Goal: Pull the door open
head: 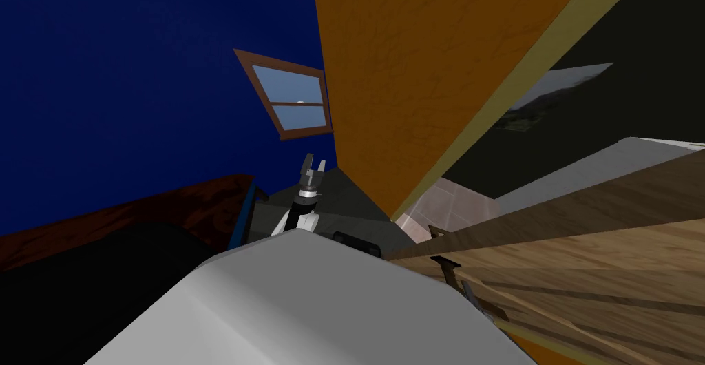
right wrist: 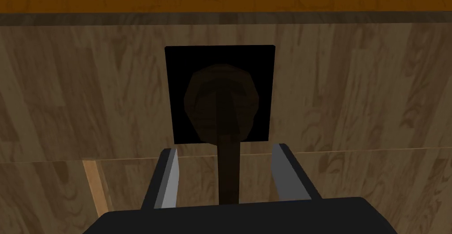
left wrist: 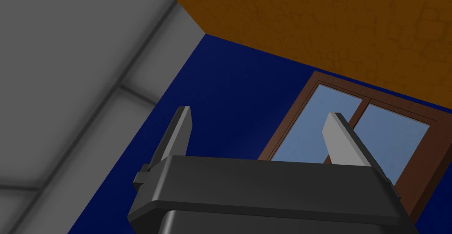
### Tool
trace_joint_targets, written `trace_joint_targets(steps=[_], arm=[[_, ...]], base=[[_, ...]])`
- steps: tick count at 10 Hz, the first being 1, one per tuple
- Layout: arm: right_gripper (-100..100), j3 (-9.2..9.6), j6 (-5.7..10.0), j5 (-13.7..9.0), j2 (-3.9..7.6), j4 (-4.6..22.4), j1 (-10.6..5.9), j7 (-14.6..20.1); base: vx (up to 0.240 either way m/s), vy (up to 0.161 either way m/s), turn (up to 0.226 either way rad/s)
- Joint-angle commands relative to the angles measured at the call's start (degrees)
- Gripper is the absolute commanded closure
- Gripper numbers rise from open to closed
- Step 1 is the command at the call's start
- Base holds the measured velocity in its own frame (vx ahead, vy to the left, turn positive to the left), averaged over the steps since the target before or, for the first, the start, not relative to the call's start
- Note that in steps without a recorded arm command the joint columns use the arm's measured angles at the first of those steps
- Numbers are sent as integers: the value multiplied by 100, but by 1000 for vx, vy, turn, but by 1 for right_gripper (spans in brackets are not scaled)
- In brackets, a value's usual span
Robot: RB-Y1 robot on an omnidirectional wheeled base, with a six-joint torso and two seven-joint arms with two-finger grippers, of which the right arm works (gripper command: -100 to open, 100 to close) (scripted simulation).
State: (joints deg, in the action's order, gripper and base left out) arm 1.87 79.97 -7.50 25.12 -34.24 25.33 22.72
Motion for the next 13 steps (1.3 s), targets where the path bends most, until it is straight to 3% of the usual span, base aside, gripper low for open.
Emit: trace_joint_targets(steps=[1,5,10,13], arm=[[100,1,1,0,-1,-2,8,-2],[100,1,1,0,-1,-2,8,-2],[100,104,589,81,-63,417,136,-42],[100,145,848,115,-89,600,189,-61]], base=[[-36,3,2],[-14,1,0],[-186,-52,161],[-154,-40,120]])
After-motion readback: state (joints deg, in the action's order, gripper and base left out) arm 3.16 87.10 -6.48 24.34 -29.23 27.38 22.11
